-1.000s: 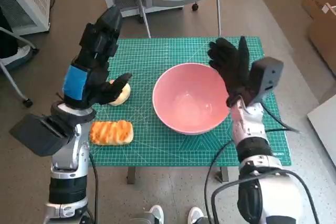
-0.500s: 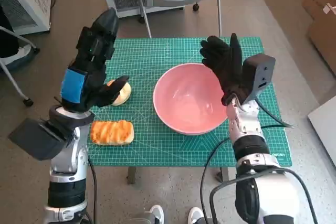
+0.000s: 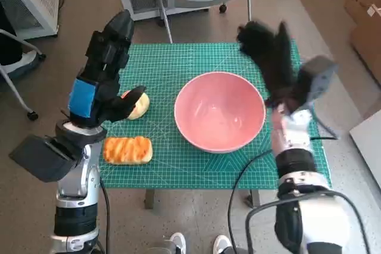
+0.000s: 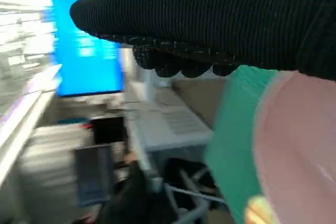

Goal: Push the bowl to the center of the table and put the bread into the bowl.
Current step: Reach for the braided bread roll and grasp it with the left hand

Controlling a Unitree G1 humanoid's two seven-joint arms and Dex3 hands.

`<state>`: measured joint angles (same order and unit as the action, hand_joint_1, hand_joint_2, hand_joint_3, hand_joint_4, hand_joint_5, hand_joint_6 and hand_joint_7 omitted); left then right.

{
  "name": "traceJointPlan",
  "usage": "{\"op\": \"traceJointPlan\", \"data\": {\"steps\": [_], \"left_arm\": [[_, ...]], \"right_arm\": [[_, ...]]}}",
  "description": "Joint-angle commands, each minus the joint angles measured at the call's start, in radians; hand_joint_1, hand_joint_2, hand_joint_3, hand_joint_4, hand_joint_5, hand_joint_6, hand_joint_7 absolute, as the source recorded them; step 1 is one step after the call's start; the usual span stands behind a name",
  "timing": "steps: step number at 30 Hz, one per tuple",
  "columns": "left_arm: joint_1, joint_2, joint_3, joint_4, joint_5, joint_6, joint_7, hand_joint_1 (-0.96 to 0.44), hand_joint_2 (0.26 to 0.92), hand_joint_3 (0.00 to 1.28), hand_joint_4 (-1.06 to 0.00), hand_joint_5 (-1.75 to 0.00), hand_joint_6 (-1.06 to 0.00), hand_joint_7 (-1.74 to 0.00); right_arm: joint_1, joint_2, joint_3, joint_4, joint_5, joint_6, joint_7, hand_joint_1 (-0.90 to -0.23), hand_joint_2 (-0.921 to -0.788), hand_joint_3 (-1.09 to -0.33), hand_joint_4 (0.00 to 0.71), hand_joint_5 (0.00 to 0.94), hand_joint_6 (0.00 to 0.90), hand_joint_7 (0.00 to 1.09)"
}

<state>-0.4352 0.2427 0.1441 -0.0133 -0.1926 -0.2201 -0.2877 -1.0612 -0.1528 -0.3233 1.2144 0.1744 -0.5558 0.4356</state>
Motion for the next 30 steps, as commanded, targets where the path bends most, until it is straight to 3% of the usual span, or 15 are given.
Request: {"op": "traceJointPlan", "data": {"steps": [1,9,17,22,28,30], "left_arm": [[-0.003,0.001,-0.01,-0.03,0.003,0.013,0.003,-0.62,0.921,0.3,-0.07,-0.02,0.0,-0.44],[0.009,0.032,-0.021,-0.064,0.024,0.006,-0.018,-0.6,0.92,0.29,-0.07,-0.02,0.0,-0.45],[0.029,0.127,-0.014,-0.109,0.061,0.018,-0.081,-0.57,0.906,0.28,-0.08,-0.02,0.0,-0.46],[0.059,0.194,-0.007,-0.154,0.098,0.04,-0.106,-0.54,0.873,0.26,-0.08,-0.02,0.0,-0.46],[0.139,0.302,0.001,-0.216,0.204,0.065,-0.13,-0.48,0.79,0.23,-0.09,-0.03,0.0,-0.46],[0.175,0.351,0.003,-0.266,0.251,0.128,-0.148,-0.45,0.746,0.19,-0.09,-0.03,0.0,-0.47]], "right_arm": [[0.033,-0.021,-0.028,-0.068,0.069,-0.104,0.121,-0.592,-0.921,-0.821,0.275,0.003,0.393,0.0],[0.108,-0.008,-0.035,-0.245,0.206,-0.189,0.313,-0.643,-0.921,-0.747,0.293,0.009,0.429,0.02],[0.174,-0.002,-0.02,-0.398,0.297,-0.169,0.404,-0.626,-0.921,-0.736,0.312,0.013,0.449,0.02],[0.196,-0.003,-0.011,-0.435,0.311,-0.162,0.409,-0.628,-0.921,-0.738,0.321,0.014,0.455,0.02],[0.202,-0.008,-0.004,-0.426,0.298,-0.167,0.392,-0.625,-0.921,-0.746,0.323,0.011,0.457,0.02],[0.199,-0.009,-0.002,-0.416,0.292,-0.167,0.385,-0.622,-0.921,-0.754,0.324,0.01,0.458,0.02]]}}
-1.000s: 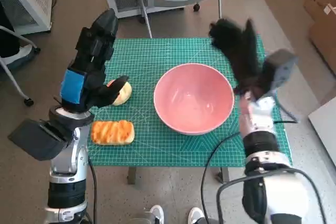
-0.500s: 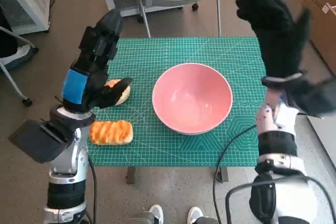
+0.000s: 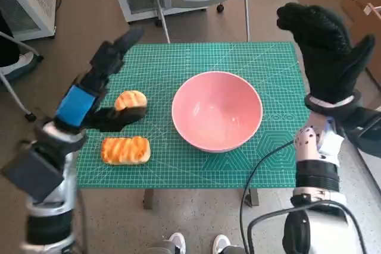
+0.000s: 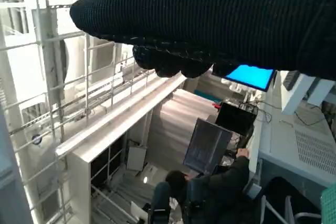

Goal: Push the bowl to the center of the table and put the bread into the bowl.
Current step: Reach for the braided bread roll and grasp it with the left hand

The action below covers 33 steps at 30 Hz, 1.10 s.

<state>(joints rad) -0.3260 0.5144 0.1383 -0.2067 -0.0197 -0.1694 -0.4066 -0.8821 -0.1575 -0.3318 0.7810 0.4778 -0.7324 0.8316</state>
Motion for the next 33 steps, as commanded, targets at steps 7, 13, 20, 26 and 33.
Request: {"op": "traceJointPlan", "data": {"steps": [7,13,20,26,33], "left_arm": [[0.131,0.265,-0.039,-0.299,0.228,0.503,-0.19,-0.25,0.707,0.04,-0.08,0.0,-0.15,-0.23],[0.101,0.37,-0.16,-0.358,0.343,0.772,-0.324,-0.12,0.703,0.01,-0.07,0.0,-0.23,-0.06],[0.077,0.347,-0.256,-0.337,0.432,0.862,-0.31,-0.11,0.709,0.0,-0.1,-0.01,-0.27,-0.03],[0.047,0.335,-0.339,-0.287,0.492,0.894,-0.304,-0.12,0.712,0.0,-0.12,-0.01,-0.29,-0.02],[0.018,0.318,-0.415,-0.221,0.546,0.914,-0.301,-0.14,0.717,0.0,-0.14,-0.01,-0.3,-0.02]], "right_arm": [[0.005,-0.008,0.008,0.055,-0.015,0.027,-0.019,-0.62,-0.921,-0.761,0.327,0.008,0.46,0.02],[-0.007,-0.001,0.008,0.071,-0.009,0.045,-0.021,-0.62,-0.921,-0.758,0.33,0.008,0.463,0.02],[-0.015,0.012,0.01,0.079,0.002,0.064,-0.007,-0.628,-0.921,-0.748,0.336,0.008,0.468,0.02],[-0.018,0.018,0.01,0.078,0.014,0.085,0.008,-0.632,-0.921,-0.734,0.341,0.007,0.47,0.01],[-0.012,0.026,0.011,0.073,0.019,0.091,0.015,-0.645,-0.921,-0.716,0.343,0.005,0.471,0.01]]}}
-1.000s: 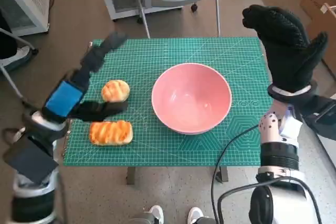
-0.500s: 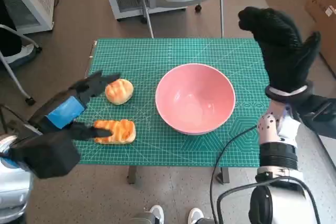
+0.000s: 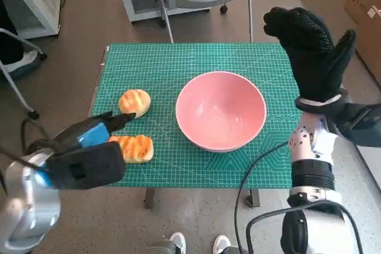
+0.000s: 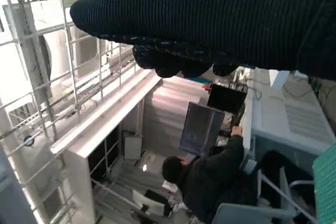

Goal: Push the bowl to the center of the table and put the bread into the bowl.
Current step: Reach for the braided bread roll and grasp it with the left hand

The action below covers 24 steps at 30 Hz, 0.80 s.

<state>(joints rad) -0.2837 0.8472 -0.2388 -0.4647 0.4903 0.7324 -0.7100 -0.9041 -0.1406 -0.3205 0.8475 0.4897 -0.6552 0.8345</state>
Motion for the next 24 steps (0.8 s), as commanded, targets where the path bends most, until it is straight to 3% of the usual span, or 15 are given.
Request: {"op": "traceJointPlan", "data": {"steps": [1,8,17,24], "left_arm": [[-0.029,-0.021,-0.05,0.052,0.043,0.012,0.004,-0.14,0.717,0.0,-0.14,-0.01,-0.3,-0.02],[-0.059,-0.061,-0.114,0.167,0.084,-0.008,0.015,-0.15,0.719,0.0,-0.14,0.0,-0.31,-0.01],[-0.102,-0.144,-0.176,0.386,0.129,-0.083,0.098,-0.13,0.724,0.0,-0.14,0.0,-0.33,-0.01],[-0.135,-0.191,-0.218,0.558,0.177,-0.154,0.172,-0.06,0.765,0.02,-0.24,-0.03,-0.42,-0.04]], "right_arm": [[0.01,0.009,-0.001,0.009,0.008,0.013,0.013,-0.645,-0.921,-0.716,0.343,0.005,0.471,0.01],[0.009,0.01,-0.004,0.024,0.007,0.006,0.019,-0.651,-0.921,-0.711,0.344,0.004,0.472,0.01],[0.013,0.011,-0.002,0.021,0.002,0.004,0.011,-0.639,-0.921,-0.71,0.344,0.002,0.472,0.01],[0.022,0.009,-0.002,0.005,0.007,0.009,0.014,-0.635,-0.921,-0.709,0.347,0.003,0.473,0.01]]}}
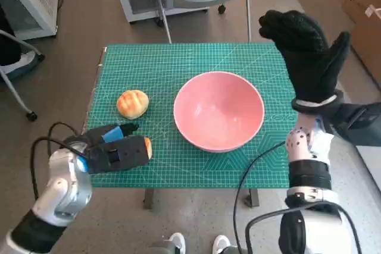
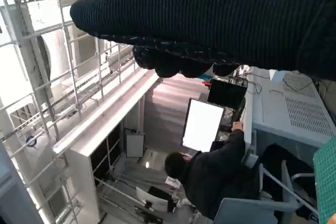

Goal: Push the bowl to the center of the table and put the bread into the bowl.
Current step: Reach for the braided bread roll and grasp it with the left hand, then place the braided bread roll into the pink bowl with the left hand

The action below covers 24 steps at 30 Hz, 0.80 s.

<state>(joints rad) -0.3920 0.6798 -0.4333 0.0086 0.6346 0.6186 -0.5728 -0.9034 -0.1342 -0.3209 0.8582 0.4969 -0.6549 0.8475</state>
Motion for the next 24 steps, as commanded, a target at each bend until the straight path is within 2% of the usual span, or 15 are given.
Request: {"op": "traceJointPlan", "data": {"steps": [1,2,3,4,5,6,7,8,9,12,17,22,24], "left_arm": [[-0.028,-0.027,-0.028,0.102,0.038,-0.049,0.041,-0.04,0.78,0.02,-0.31,-0.04,-0.47,-0.05],[-0.031,-0.029,-0.034,0.121,0.045,-0.058,0.042,-0.03,0.785,0.02,-0.34,-0.04,-0.5,-0.05],[-0.033,-0.03,-0.036,0.131,0.05,-0.064,0.042,-0.02,0.801,0.03,-0.46,-0.08,-0.55,-0.06],[-0.034,-0.029,-0.039,0.141,0.055,-0.071,0.041,-0.01,0.807,0.03,-0.51,-0.1,-0.57,-0.06],[-0.034,-0.029,-0.041,0.148,0.058,-0.078,0.041,0.13,0.848,0.05,-0.57,-0.51,-0.65,-0.09],[-0.033,-0.023,-0.042,0.151,0.06,-0.09,0.037,0.21,0.874,0.07,-0.59,-0.78,-0.69,-0.11],[-0.032,-0.019,-0.043,0.152,0.062,-0.099,0.034,0.17,0.883,0.07,-0.62,-0.88,-0.69,-0.28],[-0.028,-0.012,-0.04,0.143,0.063,-0.109,0.028,0.11,0.897,0.07,-0.65,-1.04,-0.67,-0.53],[-0.025,-0.007,-0.037,0.137,0.065,-0.116,0.024,0.07,0.898,0.07,-0.66,-1.15,-0.69,-0.67],[-0.009,0.021,-0.014,0.059,0.065,-0.121,-0.015,0.02,0.898,0.09,-0.66,-1.29,-0.72,-0.82],[0.015,0.061,0.047,-0.111,0.045,-0.095,-0.096,0.01,0.903,0.09,-0.63,-1.37,-0.72,-0.91],[0.039,0.083,0.165,-0.345,-0.002,-0.053,-0.168,0.0,0.907,0.1,-0.62,-1.38,-0.72,-0.92],[0.042,0.081,0.217,-0.424,-0.029,-0.048,-0.179,0.0,0.915,0.07,-0.65,-1.32,-0.71,-0.96]], "right_arm": [[0.022,0.002,-0.002,-0.007,0.001,0.009,0.001,-0.634,-0.921,-0.709,0.348,0.004,0.473,0.01],[0.023,0.001,-0.003,-0.011,0.003,0.012,0.001,-0.633,-0.921,-0.709,0.349,0.004,0.473,0.01],[0.025,0.001,-0.003,-0.014,0.004,0.014,0.001,-0.633,-0.921,-0.71,0.352,0.005,0.473,0.01],[0.027,0.0,-0.002,-0.019,0.006,0.016,0.001,-0.632,-0.921,-0.71,0.353,0.005,0.473,0.01],[0.028,0.0,-0.002,-0.023,0.007,0.018,0.0,-0.633,-0.921,-0.711,0.355,0.006,0.473,0.01],[0.031,-0.001,-0.002,-0.028,0.008,0.018,0.0,-0.633,-0.921,-0.711,0.356,0.006,0.473,0.01],[0.033,-0.002,-0.002,-0.031,0.008,0.018,-0.001,-0.633,-0.921,-0.711,0.357,0.007,0.473,0.0],[0.035,-0.002,-0.002,-0.035,0.008,0.018,-0.002,-0.634,-0.921,-0.711,0.358,0.007,0.473,0.0],[0.037,-0.003,-0.002,-0.039,0.008,0.017,-0.003,-0.634,-0.921,-0.711,0.358,0.007,0.473,0.0],[0.044,-0.006,-0.001,-0.05,0.005,0.015,-0.004,-0.634,-0.921,-0.711,0.359,0.006,0.473,0.0],[0.052,-0.012,-0.001,-0.066,0.004,0.018,-0.009,-0.634,-0.921,-0.714,0.351,0.002,0.473,0.0],[0.055,-0.016,0.002,-0.077,-0.001,0.014,-0.017,-0.638,-0.921,-0.716,0.344,0.0,0.472,0.0],[0.053,-0.018,0.002,-0.076,-0.002,0.014,-0.019,-0.639,-0.921,-0.716,0.342,0.0,0.472,0.0]]}}
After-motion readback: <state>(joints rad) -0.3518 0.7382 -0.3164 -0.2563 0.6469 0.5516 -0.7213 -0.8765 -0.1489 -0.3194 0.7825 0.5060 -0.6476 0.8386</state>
